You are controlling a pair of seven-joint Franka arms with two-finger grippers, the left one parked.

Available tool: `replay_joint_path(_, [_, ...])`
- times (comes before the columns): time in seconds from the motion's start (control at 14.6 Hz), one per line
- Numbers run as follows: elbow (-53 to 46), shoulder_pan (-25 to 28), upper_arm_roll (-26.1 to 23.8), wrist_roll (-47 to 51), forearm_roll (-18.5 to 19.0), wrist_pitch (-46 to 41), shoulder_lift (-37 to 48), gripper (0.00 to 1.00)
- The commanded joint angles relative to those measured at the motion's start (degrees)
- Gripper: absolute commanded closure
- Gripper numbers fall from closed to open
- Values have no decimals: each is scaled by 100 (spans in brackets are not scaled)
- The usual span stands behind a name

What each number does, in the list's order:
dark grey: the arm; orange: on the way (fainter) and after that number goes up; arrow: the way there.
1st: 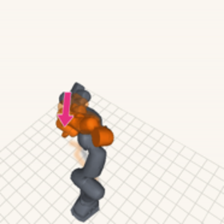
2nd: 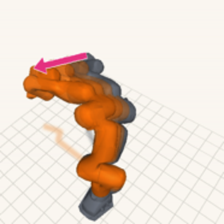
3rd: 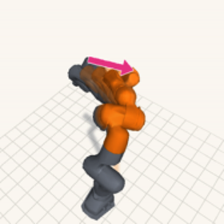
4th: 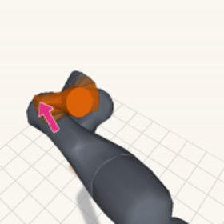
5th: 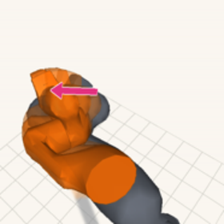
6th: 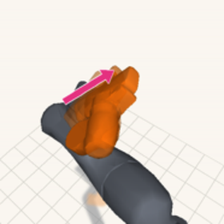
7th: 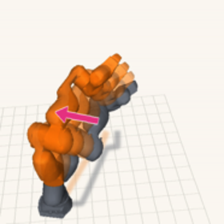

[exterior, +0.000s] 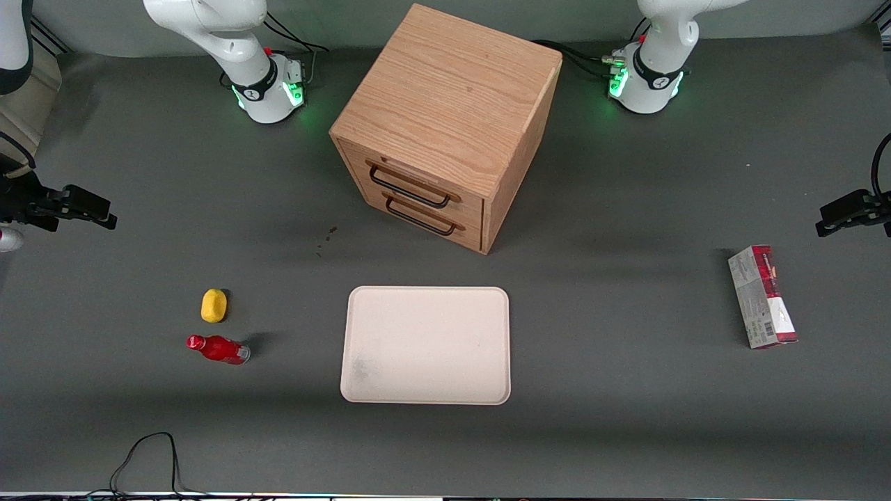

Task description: Place coke bottle on tray

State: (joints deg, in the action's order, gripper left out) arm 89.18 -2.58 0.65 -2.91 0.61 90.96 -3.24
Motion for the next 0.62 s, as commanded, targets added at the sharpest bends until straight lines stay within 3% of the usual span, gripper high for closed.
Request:
replay_joint_path(0.0, [-33, 21, 15, 62, 79, -44, 16, 0])
replay_joint_path(0.55, [-33, 30, 23, 62, 71, -44, -18, 0])
